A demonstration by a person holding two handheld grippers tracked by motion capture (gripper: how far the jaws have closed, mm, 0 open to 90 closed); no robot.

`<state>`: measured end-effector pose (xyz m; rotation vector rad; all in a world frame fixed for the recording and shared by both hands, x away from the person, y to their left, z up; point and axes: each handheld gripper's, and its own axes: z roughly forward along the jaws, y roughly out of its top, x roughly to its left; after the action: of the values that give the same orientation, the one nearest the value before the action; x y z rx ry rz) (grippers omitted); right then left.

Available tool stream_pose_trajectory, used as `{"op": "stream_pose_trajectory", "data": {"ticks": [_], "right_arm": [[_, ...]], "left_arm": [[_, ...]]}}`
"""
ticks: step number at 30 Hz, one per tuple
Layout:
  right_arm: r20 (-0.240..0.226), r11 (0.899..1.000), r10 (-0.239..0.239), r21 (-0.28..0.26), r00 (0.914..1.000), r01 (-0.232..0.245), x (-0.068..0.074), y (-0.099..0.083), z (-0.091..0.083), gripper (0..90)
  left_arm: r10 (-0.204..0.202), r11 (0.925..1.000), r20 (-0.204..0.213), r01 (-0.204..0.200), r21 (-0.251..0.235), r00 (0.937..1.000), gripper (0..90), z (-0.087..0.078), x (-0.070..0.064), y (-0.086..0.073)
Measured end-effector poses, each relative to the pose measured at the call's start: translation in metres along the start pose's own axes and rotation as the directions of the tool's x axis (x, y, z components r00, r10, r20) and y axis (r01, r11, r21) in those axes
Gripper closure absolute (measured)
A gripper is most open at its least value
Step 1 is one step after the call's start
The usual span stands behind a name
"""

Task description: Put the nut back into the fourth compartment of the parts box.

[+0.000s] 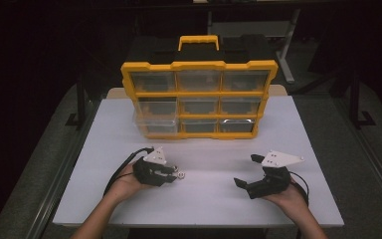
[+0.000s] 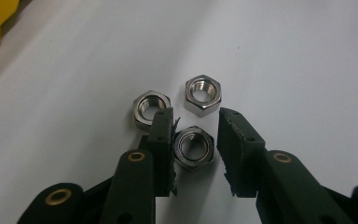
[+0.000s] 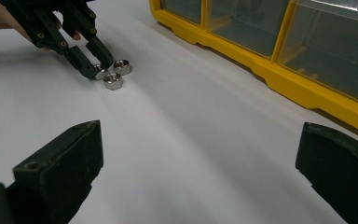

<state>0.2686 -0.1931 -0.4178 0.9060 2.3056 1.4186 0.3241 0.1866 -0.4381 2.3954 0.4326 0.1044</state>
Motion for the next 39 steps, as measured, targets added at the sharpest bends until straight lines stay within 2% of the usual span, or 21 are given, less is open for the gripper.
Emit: {"op": "stream_pose_trajectory", "data": {"ticks": [4, 5, 9, 11, 15, 16, 21, 23, 24, 26, 28, 33, 34, 38, 39], "right_arm": [[-0.001, 1.0, -0.001, 0.0, 1.0, 0.001, 0.0, 0.0, 0.0, 0.1], [-0.001, 1.0, -0.003, -0.001, 1.0, 0.003, 0.0, 0.0, 0.0, 0.1], [0.0, 1.0, -0.003, 0.0, 1.0, 0.003, 0.0, 0.0, 0.0, 0.1], [0.0, 1.0, -0.002, 0.0, 1.0, 0.002, 0.0, 0.0, 0.0, 0.1], [0.0, 1.0, -0.003, -0.003, 1.0, 0.003, 0.001, 0.0, 0.0, 0.1], [-0.001, 1.0, -0.003, -0.002, 1.0, 0.003, 0.001, -0.001, 0.0, 0.1], [-0.001, 1.0, -0.005, 0.006, 1.0, 0.005, 0.0, -0.002, 0.001, 0.1], [-0.006, 1.0, -0.002, 0.016, 1.0, 0.002, 0.001, -0.001, 0.0, 5.6], [-0.003, 1.0, -0.004, 0.022, 1.0, 0.004, 0.001, -0.001, 0.0, 6.0], [-0.002, 1.0, -0.004, 0.025, 1.0, 0.004, 0.001, -0.002, 0.0, 6.0], [-0.003, 1.0, -0.005, 0.025, 1.0, 0.005, 0.001, -0.003, 0.0, 5.3], [-0.004, 0.999, 0.007, 0.034, 1.0, -0.007, 0.0, -0.003, 0.002, 4.8], [-0.005, 0.999, 0.011, 0.034, 0.9999, -0.011, -0.001, -0.002, 0.002, 4.3], [0.014, 1.0, 0.015, 0.013, 0.9998, -0.015, -0.001, 0.001, -0.001, 4.2], [0.015, 1.0, 0.011, 0.021, 0.9998, -0.011, 0.0, 0.002, -0.001, 3.8]], "left_arm": [[0.007, 0.9998, 0.002, -0.007, 0.017, 1.0, 67.0, 0.001, 0.0, -0.001], [-0.009, 1.0, 0.0, 0.009, 0.002, 1.0, 67.4, 0.003, -0.002, -0.001], [-0.008, 0.9999, -0.008, 0.008, 0.006, 0.9999, 69.1, 0.003, -0.002, -0.001], [0.024, 0.9992, -0.009, -0.024, 0.031, 0.9997, 69.5, 0.001, 0.0, -0.001], [0.027, 0.999, -0.009, -0.027, 0.037, 0.9996, 70.3, 0.001, 0.0, 0.0], [0.016, 0.9994, -0.011, -0.016, 0.029, 0.9998, 70.4, 0.001, -0.001, 0.0], [0.013, 0.9994, -0.01, -0.012, 0.034, 0.9999, 70.6, 0.001, -0.001, 0.0], [0.002, 0.9997, -0.01, -0.002, 0.026, 1.0, 70.6, 0.0, -0.001, 0.0], [0.016, 0.9993, -0.008, -0.016, 0.035, 0.9998, 70.6, -0.001, 0.0, 0.0], [-0.004, 0.9999, -0.012, 0.004, 0.013, 0.9999, 70.6, -0.002, -0.001, -0.001], [0.001, 1.0, -0.011, -0.001, 0.007, 0.9999, 70.6, -0.005, 0.0, 0.0], [-0.022, 0.9997, -0.012, 0.022, -0.007, 0.9997, 70.6, -0.008, 0.0, 0.002], [-0.011, 0.9999, -0.015, 0.011, -0.002, 0.9998, 70.6, -0.009, 0.0, 0.004], [-0.049, 0.9984, -0.016, 0.048, -0.029, 0.9987, 70.6, -0.014, -0.002, 0.006], [-0.03, 0.9994, -0.017, 0.03, -0.017, 0.9994, 70.6, -0.016, -0.001, 0.007]]}}
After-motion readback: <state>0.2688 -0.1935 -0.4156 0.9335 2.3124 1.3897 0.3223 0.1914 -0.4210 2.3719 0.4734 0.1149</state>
